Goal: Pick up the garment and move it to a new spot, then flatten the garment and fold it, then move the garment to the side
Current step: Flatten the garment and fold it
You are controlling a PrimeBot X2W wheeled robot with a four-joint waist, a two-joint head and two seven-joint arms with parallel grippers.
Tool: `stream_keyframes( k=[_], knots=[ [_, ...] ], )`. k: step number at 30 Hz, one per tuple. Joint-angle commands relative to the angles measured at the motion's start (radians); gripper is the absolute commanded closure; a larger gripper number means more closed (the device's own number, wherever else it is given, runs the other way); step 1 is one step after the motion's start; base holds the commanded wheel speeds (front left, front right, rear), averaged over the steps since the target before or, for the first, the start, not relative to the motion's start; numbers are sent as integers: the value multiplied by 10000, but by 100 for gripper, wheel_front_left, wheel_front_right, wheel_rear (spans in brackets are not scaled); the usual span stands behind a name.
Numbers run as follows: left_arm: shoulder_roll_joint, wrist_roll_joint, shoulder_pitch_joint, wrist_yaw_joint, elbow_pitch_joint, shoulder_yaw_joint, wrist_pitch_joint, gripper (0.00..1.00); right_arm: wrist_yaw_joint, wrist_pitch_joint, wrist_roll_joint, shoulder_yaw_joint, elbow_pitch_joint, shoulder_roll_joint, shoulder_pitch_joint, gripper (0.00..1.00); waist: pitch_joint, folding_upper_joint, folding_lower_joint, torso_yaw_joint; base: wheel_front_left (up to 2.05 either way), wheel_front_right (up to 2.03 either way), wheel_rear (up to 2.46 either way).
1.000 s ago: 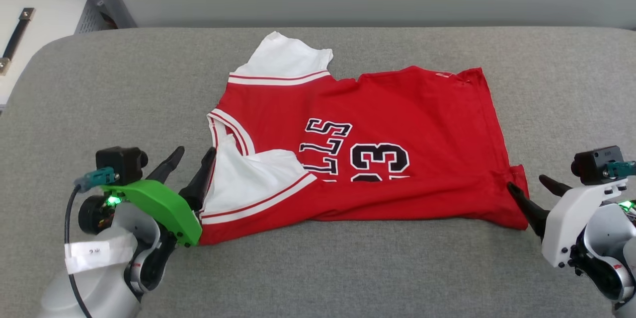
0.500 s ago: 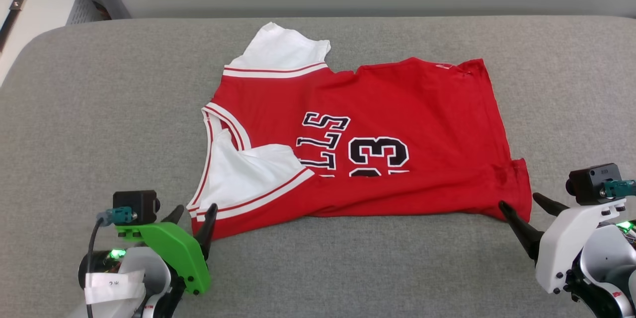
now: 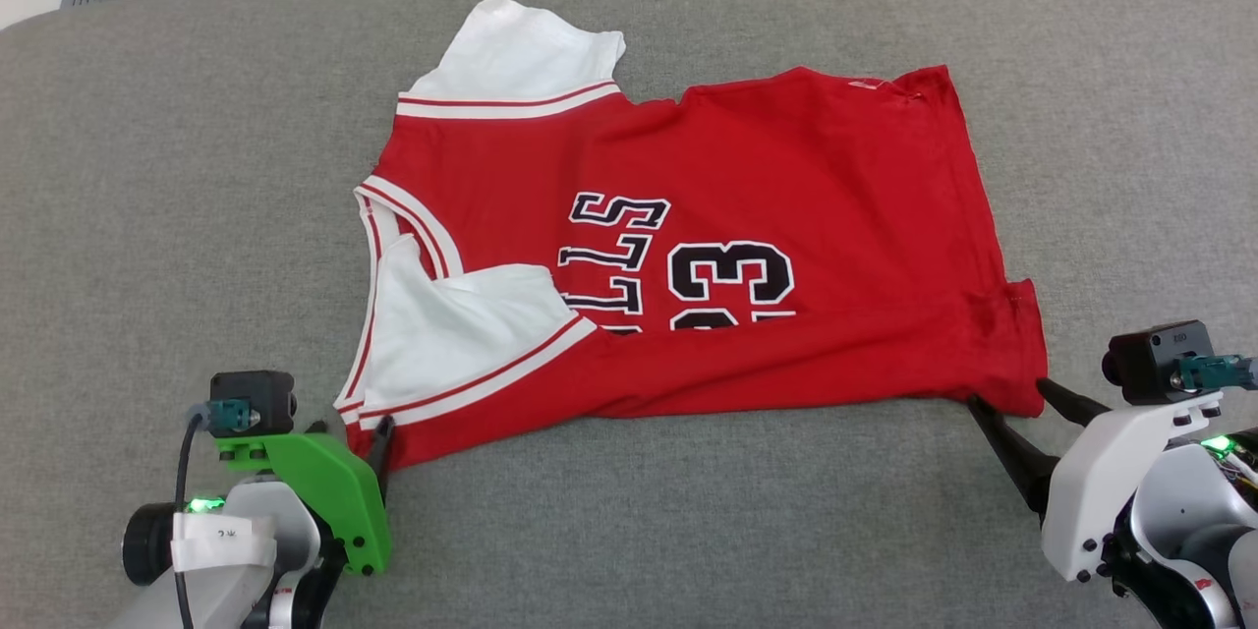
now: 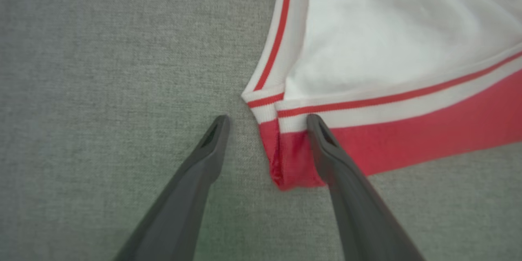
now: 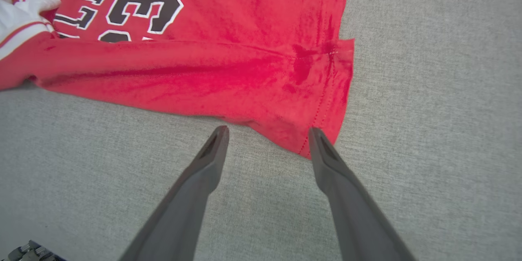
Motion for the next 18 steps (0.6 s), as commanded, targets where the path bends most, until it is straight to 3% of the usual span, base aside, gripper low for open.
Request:
stream_keyframes(
  k=[1,4,5,6,7,14,18],
  knots=[
    [20,76,-70,102,347,-111,188,0,-11,-56,-67,9,-16,42,-5,0,162,-1,0,-69,0,0,0],
    [-78,-99,-57,-73,756,-275,568,0,-11,-84,-52,34,38,21,-56,0,240,-1,0,-87,0,0,0],
    [-107,-172,-43,-166,846,-332,702,51,-11,-90,-56,30,66,6,-69,0,246,-1,0,-87,0,0,0],
    [-136,-227,-42,-287,929,-385,790,81,-11,-97,-81,19,109,-24,-83,0,241,-1,0,-82,0,0,0],
    [-177,-286,-50,-387,974,-373,777,100,-11,-100,-108,9,148,-53,-90,0,226,-1,0,-69,0,0,0],
    [-396,-245,-204,-934,1044,-62,-359,100,-11,158,-371,-147,548,-295,-61,0,-288,-1,0,181,0,0,0],
    [-345,-121,-307,-977,598,200,-1007,100,-11,452,-436,-348,728,-276,-121,0,-577,-1,0,380,0,0,0]
  ],
)
